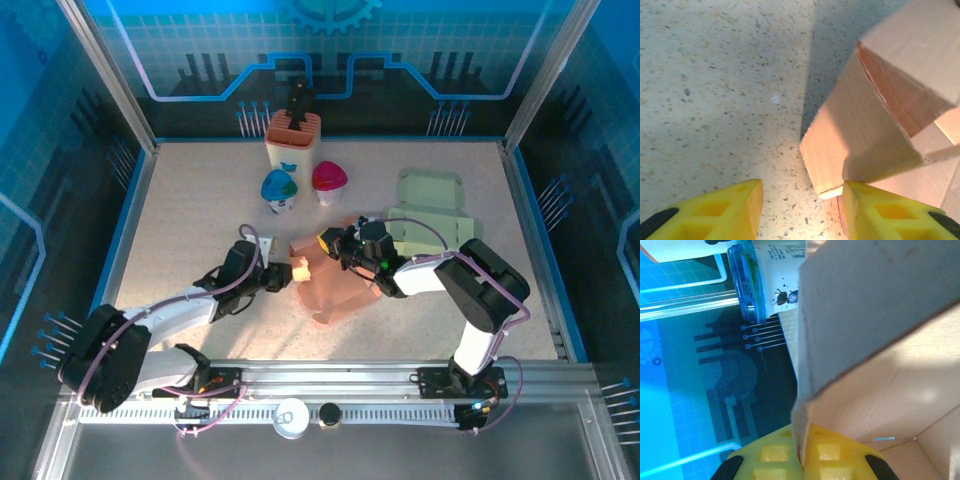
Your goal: Fold the paper box
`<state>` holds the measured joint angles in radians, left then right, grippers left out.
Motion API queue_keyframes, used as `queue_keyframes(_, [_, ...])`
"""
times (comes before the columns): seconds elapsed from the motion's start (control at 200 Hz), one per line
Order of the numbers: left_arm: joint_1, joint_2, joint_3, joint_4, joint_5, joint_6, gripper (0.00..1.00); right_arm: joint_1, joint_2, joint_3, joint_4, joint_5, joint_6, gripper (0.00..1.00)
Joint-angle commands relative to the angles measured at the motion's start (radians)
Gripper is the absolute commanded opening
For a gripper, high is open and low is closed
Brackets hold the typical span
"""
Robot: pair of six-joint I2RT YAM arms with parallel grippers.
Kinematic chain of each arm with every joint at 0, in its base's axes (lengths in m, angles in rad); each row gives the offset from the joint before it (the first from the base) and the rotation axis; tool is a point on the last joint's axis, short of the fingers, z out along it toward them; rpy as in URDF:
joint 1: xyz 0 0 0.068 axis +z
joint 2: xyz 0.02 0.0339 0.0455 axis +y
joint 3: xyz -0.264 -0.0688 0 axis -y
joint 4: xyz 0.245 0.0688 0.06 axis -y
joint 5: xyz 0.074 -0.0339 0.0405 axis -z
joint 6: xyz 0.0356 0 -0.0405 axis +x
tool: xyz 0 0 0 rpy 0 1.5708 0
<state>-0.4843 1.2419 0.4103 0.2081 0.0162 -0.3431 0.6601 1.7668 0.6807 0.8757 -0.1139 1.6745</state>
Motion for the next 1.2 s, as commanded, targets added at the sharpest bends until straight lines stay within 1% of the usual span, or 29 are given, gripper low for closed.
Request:
queue_keyframes(0.0, [-0.022,0.04,0.022,0.035,-0.031,0.029,0.47,0.005,0.02,0.014,-0.014,-0.013,-0.019,0.0])
queue_keyframes(0.065, [-0.03,0.058,0.032,0.037,-0.048,0.028,0.47,0.009,0.015,0.01,-0.014,-0.008,-0.02,0.0])
queue_keyframes(0.145, [-0.05,0.069,0.035,0.051,-0.068,0.021,0.53,0.009,0.013,0.008,-0.016,-0.005,-0.021,0.0])
queue_keyframes(0.255, [-0.095,0.076,0.037,0.064,-0.12,0.017,0.57,0.012,0.017,0.004,0.001,0.0,-0.018,0.0])
queue_keyframes(0.45, [-0.149,0.099,0.032,0.098,-0.212,-0.009,0.57,0.02,0.016,-0.002,0.018,0.012,-0.016,0.0])
queue_keyframes(0.53, [-0.161,0.109,0.037,0.098,-0.25,-0.012,0.56,0.024,0.017,-0.007,0.028,0.017,-0.013,0.0])
queue_keyframes(0.695, [-0.183,0.126,0.057,0.099,-0.268,0.011,0.46,0.035,0.016,-0.017,0.039,0.025,-0.018,0.0])
queue_keyframes(0.79, [-0.209,0.133,0.068,0.095,-0.309,0.015,0.45,0.04,0.02,-0.028,0.054,0.036,-0.016,0.0])
queue_keyframes(0.925, [-0.211,0.154,0.081,0.087,-0.351,-0.008,0.43,0.06,0.02,-0.046,0.09,0.071,-0.013,0.0])
queue_keyframes(1.085, [-0.212,0.184,0.095,0.086,-0.395,-0.031,0.42,0.091,0.022,-0.074,0.129,0.139,-0.009,0.0])
queue_keyframes(1.196, [-0.212,0.19,0.1,0.092,-0.409,-0.036,0.38,0.109,0.027,-0.087,0.157,0.172,-0.012,0.0])
